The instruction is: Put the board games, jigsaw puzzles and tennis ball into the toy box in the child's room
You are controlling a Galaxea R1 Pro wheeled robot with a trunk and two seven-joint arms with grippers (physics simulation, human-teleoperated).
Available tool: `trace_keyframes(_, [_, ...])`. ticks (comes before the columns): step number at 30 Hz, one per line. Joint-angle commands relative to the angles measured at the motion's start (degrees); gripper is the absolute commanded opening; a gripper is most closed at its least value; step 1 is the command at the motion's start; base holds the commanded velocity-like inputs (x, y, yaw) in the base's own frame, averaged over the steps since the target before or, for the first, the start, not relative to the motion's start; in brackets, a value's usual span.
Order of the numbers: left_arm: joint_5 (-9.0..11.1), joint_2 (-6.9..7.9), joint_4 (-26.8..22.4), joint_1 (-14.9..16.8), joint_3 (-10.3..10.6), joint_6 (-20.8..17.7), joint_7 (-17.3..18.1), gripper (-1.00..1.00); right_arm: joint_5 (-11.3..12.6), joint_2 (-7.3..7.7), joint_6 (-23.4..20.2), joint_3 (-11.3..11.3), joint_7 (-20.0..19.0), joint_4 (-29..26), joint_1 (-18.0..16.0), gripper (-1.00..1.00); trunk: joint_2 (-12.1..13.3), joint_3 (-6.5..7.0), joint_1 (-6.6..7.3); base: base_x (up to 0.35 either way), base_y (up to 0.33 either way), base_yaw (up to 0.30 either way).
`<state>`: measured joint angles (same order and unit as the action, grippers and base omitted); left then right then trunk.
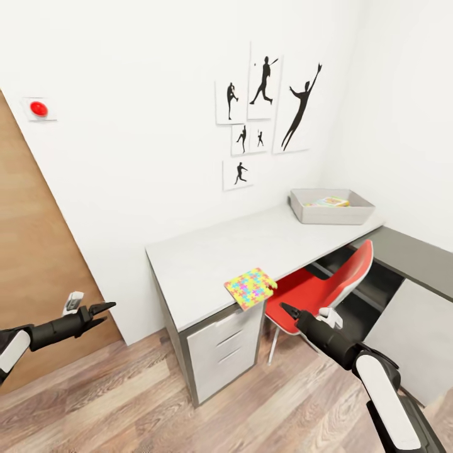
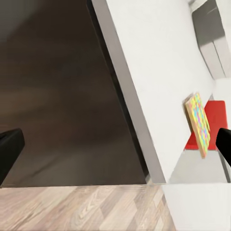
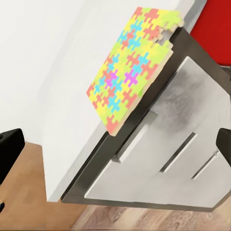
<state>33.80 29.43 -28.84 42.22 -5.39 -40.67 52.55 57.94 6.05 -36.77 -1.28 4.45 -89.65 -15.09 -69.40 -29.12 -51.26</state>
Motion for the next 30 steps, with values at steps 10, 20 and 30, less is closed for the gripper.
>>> trace_keyframes(10, [0.6, -0.44, 3.8, -0.1, -0.3, 3.0, 0.1, 1.00, 0.6, 0.09, -0.2, 0.0, 0.5, -0.1, 0.0, 1.00, 0.0, -0.06, 0.00, 0.000, -0.005, 0.160])
trace_keyframes(20, [0.8, -0.72, 4.6, -0.1, -0.3, 5.4, 0.0, 1.00, 0.6, 0.11, -0.2, -0.1, 0.5, -0.1, 0.0, 1.00, -1.6, -0.78, -0.88, 0.000, 0.000, 0.011])
trace_keyframes(30, [0.7, -1.33, 4.7, -0.1, -0.3, 5.5, -0.3, 1.00, 0.6, 0.24, -0.4, -0.5, -0.1, -0.3, 0.0, 1.00, -5.7, -2.57, -3.08, 0.000, 0.000, 0.000])
